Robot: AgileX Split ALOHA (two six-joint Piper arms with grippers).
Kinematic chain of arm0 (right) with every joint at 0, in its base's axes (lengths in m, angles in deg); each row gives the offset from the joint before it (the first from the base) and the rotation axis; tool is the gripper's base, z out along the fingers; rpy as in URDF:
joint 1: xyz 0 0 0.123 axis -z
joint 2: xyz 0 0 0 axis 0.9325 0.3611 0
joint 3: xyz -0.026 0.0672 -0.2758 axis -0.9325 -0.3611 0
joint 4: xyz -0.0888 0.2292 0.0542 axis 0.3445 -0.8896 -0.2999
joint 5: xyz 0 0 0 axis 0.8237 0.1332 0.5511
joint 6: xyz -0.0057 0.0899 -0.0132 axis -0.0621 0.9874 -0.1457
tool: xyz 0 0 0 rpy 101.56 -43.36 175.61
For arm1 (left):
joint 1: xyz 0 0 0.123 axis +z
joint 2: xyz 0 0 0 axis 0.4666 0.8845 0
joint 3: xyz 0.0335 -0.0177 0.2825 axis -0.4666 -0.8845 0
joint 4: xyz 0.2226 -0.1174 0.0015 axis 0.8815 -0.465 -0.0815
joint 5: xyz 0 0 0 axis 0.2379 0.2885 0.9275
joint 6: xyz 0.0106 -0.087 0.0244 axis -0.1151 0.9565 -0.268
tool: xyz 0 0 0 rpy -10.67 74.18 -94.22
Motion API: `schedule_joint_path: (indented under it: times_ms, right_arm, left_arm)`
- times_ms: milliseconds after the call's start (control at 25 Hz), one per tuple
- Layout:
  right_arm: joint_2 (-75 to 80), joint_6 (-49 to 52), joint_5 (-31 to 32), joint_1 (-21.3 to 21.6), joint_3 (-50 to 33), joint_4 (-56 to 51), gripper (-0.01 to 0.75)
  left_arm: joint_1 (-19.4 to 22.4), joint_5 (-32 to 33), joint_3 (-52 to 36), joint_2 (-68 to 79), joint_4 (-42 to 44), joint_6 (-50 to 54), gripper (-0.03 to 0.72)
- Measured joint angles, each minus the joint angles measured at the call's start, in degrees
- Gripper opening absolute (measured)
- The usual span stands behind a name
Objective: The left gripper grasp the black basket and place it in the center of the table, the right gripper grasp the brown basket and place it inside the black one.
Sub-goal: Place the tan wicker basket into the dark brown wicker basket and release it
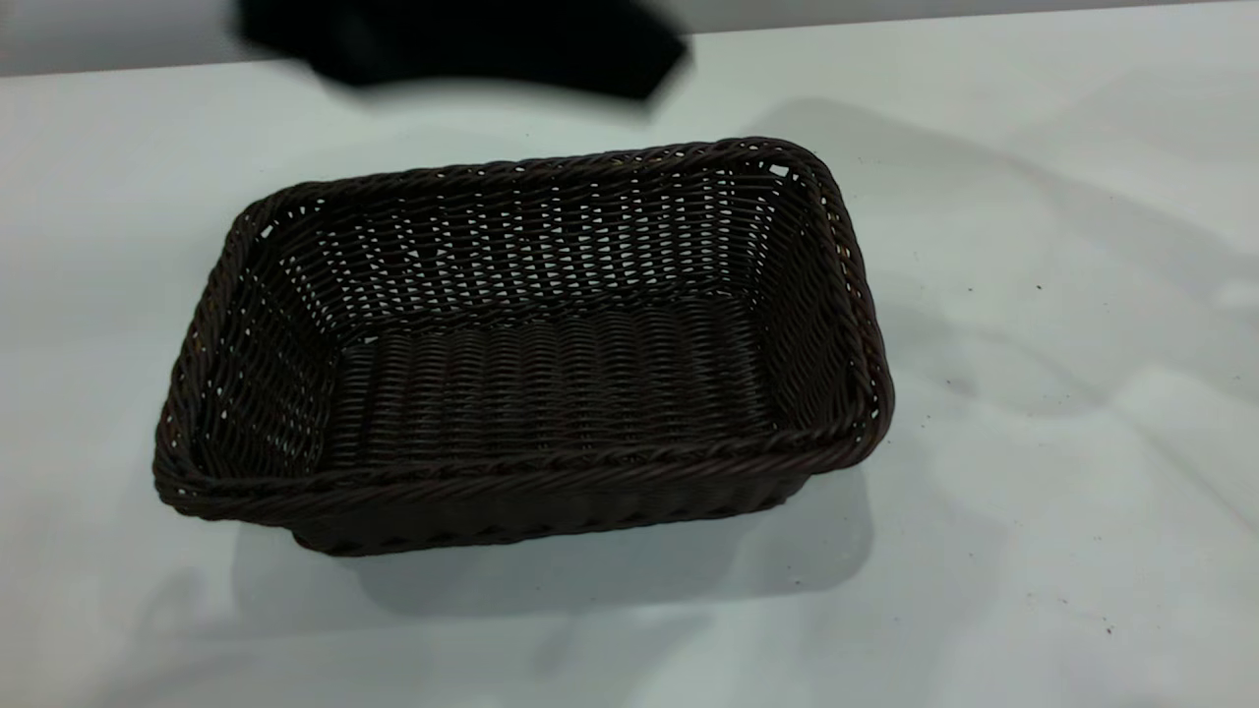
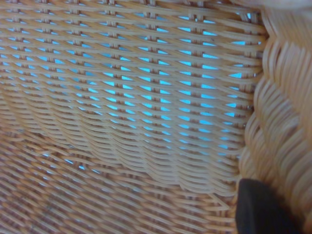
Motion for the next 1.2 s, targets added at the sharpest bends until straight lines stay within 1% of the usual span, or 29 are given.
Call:
schedule_joint_path:
  times_ms: [80,200,320,400,520,640,760,920,1000,1080,1200]
  right_arm:
    - [1.9,1.0,2.7,-0.1,2.7,2.3,0.099]
    - [5.2,3.2,7.3,-0.6,6.5,4.9,0.099]
    - [8.1,5.1,10.8,-2.9,9.4,7.1,0.099]
    - [9.6,7.1,12.3,-5.3,10.5,10.3,0.099]
    - [11.6,10.4,13.2,-10.3,12.3,15.6,0.099]
    - [14.0,11.0,16.7,-15.4,15.4,19.7,0.099]
    - [17.4,10.7,21.0,-19.6,19.5,20.8,0.099]
    - [21.8,10.7,25.7,-23.7,24.6,20.7,0.099]
    - [23.7,10.6,26.1,-25.4,26.4,21.6,0.099]
    - [25.8,11.0,25.9,-26.7,28.0,22.8,0.099]
    - [28.8,13.4,25.8,-27.7,29.8,23.3,0.099]
  left_arm:
    - [0.0,-1.3,0.0,-4.7,-0.2,0.0,0.484]
    - [0.0,-6.3,0.0,-11.1,-0.7,0.0,0.484]
    - [0.0,-14.3,0.0,-17.0,-0.8,0.0,0.483]
    - [0.0,-20.3,0.0,-20.1,-2.2,0.0,0.483]
    - [0.0,-30.1,0.0,-24.0,-6.5,0.0,0.482]
    - [0.0,-39.9,0.0,-26.1,-10.7,0.0,0.481]
    - [0.0,-48.2,0.0,-26.9,-11.8,0.0,0.481]
    - [0.0,-54.8,0.1,-27.2,-11.6,0.0,0.481]
    - [0.0,-58.1,0.1,-27.2,-11.6,0.0,0.481]
    - [0.0,-59.8,0.1,-27.2,-11.6,0.0,0.481]
    - [0.0,-60.8,0.1,-27.2,-11.3,0.0,0.481]
